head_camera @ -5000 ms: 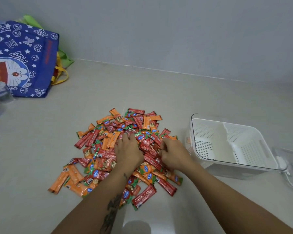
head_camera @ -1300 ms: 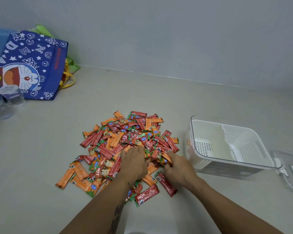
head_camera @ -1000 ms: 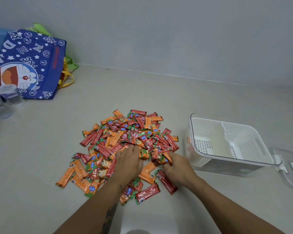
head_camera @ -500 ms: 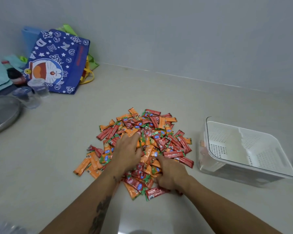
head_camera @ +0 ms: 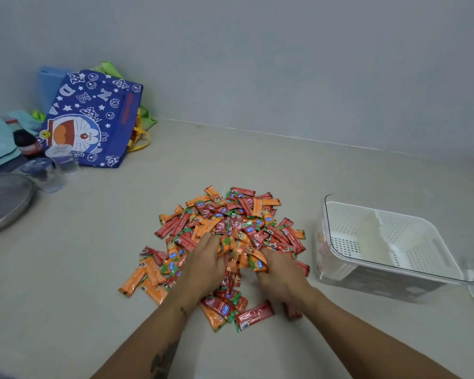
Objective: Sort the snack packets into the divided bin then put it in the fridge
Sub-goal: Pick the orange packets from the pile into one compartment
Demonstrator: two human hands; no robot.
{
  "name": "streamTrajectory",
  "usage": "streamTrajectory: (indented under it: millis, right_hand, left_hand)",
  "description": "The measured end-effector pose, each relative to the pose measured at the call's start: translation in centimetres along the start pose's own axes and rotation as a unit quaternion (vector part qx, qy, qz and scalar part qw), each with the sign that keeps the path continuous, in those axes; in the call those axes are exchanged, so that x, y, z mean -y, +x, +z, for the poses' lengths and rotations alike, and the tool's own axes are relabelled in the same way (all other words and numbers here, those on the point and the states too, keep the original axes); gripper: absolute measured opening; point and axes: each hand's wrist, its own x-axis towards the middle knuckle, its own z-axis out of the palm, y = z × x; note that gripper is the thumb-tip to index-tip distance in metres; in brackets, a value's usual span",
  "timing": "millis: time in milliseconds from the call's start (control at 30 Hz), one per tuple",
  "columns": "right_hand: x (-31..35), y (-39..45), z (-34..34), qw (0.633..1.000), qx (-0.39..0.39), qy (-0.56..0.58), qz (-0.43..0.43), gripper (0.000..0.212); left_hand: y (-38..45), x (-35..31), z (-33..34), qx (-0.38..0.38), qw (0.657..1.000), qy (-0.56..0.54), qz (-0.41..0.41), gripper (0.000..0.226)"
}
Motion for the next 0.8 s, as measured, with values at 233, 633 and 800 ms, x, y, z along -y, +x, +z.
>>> streamTrajectory:
  millis: [233,633,800]
  right_hand:
    - [0.1,-1.9,-3.6,0.986,-0.080,0.149,-0.005,0.013]
    - [-3.0,-5.7,-9.2,0.942,-0.172,0.287,0.011,0.008]
    - [-6.0,-7.0,-12.6,0.926,-0.208,0.313,0.036,0.013]
  left_hand:
    - [1.4,-3.5,-0.2,-0.078,0.988,-0.131,-0.026,0.022]
    - [3.5,-12.1,0.1,-0.072,0.966,-0.247,-0.023,0.024]
    - [3.4,-16.0,2.0,-0.041,0.972,-0.230,0.029,0.013]
